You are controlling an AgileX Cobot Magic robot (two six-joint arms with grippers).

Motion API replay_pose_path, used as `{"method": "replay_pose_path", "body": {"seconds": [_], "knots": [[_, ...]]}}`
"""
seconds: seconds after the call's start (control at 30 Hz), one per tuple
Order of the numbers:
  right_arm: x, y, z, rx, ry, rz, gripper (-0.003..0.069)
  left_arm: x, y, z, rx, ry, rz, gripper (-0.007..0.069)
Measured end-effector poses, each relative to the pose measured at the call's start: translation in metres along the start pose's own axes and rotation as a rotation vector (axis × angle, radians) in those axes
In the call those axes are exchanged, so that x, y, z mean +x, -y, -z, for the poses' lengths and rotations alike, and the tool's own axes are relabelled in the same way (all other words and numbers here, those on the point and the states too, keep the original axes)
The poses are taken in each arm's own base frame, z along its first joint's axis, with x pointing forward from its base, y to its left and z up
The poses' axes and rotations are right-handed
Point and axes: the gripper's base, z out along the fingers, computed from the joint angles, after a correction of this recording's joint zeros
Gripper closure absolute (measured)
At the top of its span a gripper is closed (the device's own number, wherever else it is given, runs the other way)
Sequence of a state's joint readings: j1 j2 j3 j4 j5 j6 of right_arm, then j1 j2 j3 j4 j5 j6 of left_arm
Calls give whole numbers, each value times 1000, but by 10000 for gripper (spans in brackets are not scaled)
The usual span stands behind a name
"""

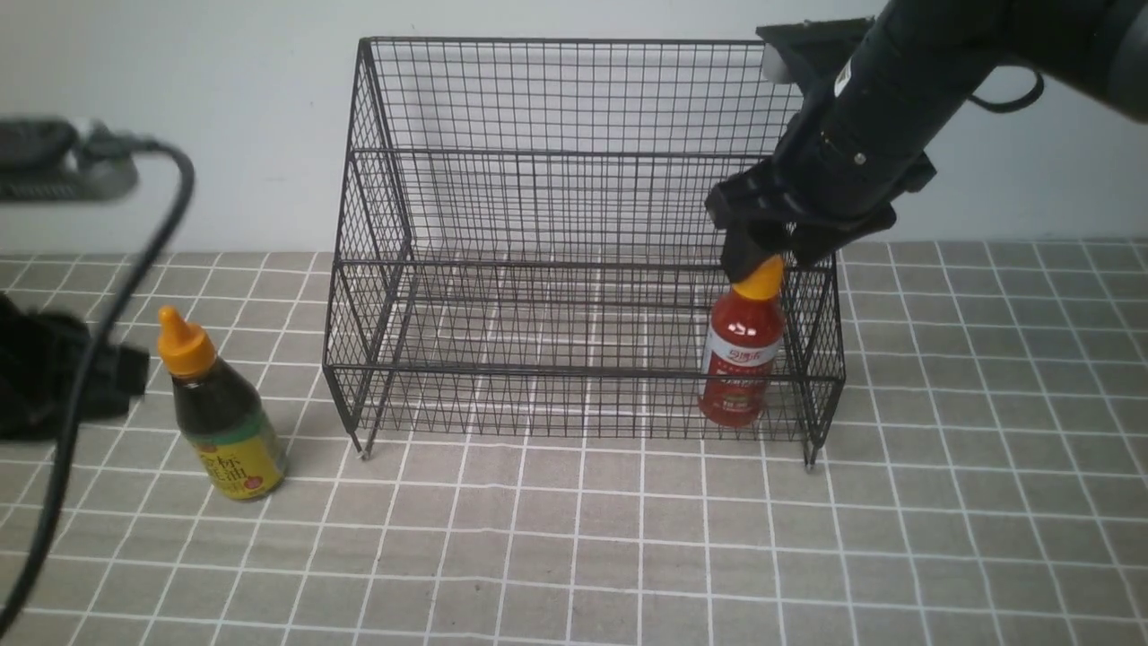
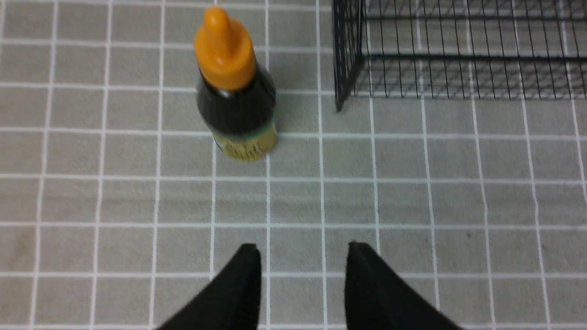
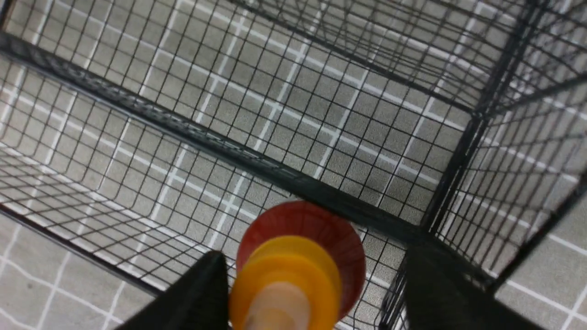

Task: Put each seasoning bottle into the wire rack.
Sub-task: Use the right arm to put the condiment bottle back on the shelf, then use the left arm to grab the condiment bottle closest to it

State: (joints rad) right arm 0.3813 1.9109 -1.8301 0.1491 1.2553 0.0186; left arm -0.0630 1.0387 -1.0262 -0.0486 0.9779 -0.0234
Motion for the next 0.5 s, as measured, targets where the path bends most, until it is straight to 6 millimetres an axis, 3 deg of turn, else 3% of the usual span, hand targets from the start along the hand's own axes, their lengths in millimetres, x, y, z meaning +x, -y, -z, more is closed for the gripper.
{"method": "replay_pose_path", "body": {"seconds": [0.17, 0.2, 0.3, 0.33, 0.37, 0.4, 0.43, 0.5], "knots": [[3, -5, 43, -13, 94, -5, 129, -18, -3, 0, -37, 62, 11, 185], [7, -10, 70, -38, 151, -8, 126, -25, -4, -6, -51, 49, 19, 146], [21, -18, 126, -80, 272, 0, 124, -42, -6, -23, -75, 4, 27, 109], [21, -19, 126, -82, 272, -1, 124, -43, -6, -24, -77, 0, 28, 105], [30, -22, 151, -94, 329, 7, 125, -51, -7, -35, -89, -34, 24, 99], [33, -22, 158, -95, 346, 9, 125, -51, -7, -35, -91, -34, 24, 99], [45, -25, 185, -101, 405, 19, 125, -64, -8, -51, -107, -86, 23, 92], [58, -27, 209, -105, 458, 34, 124, -72, -9, -66, -117, -136, 20, 92]]}}
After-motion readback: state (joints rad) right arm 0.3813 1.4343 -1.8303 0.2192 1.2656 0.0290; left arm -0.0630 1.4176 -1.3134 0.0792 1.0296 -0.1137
